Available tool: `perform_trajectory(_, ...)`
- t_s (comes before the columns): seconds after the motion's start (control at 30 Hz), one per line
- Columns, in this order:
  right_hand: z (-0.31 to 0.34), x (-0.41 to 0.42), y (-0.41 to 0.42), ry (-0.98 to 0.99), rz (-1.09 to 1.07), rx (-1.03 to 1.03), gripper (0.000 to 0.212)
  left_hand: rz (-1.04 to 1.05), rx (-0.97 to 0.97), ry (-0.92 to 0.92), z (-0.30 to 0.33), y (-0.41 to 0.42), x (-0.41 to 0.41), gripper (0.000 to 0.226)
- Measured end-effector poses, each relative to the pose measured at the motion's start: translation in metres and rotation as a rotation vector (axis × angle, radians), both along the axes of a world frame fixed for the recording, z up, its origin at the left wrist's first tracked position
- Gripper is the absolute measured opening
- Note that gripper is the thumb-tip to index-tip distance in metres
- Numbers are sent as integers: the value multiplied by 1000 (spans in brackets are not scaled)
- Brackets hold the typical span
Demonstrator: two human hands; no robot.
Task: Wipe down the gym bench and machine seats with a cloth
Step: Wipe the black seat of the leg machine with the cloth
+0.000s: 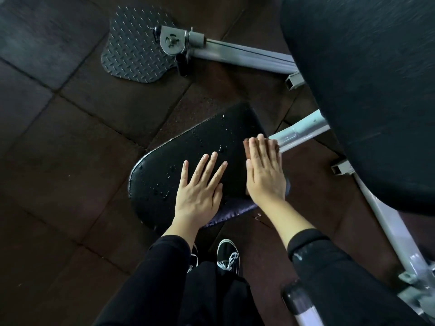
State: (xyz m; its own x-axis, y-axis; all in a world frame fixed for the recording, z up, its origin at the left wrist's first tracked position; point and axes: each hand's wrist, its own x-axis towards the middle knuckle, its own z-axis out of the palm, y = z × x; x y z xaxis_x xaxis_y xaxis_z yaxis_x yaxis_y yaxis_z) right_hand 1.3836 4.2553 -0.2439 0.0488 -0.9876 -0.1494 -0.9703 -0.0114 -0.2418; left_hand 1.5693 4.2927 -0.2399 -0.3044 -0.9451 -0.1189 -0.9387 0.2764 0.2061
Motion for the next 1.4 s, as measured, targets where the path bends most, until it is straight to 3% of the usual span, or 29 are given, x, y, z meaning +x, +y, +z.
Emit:
perform_trajectory(0.17,3,-17,42,8,-157,-10,54,15,-10,22,0,0,-1,56)
perform_trajectory(0.3,3,2,63,7,-66,-22,53,30,-27,52,0,-1,0,57)
perform_trajectory(0.57,3,28,2,11,300,-34,55,284,-42,44,4,-25,13,60)
perform_trajectory(0.9,3,45,-35,-17,302,-93,52,294,-2,-26,-2,-36,22,65)
perform_trajectory(1.07,3,57,-92,0,367,-57,50,293,8,-32,-2,-36,22,64)
perform_trajectory(1.23,7,32,-141,8,335,23,60,294,26,-21,-1,-37,24,64)
perform_trajectory(1.4,0,-10,-104,-112,125,-25,51,298,20,-22,-3,-36,24,64)
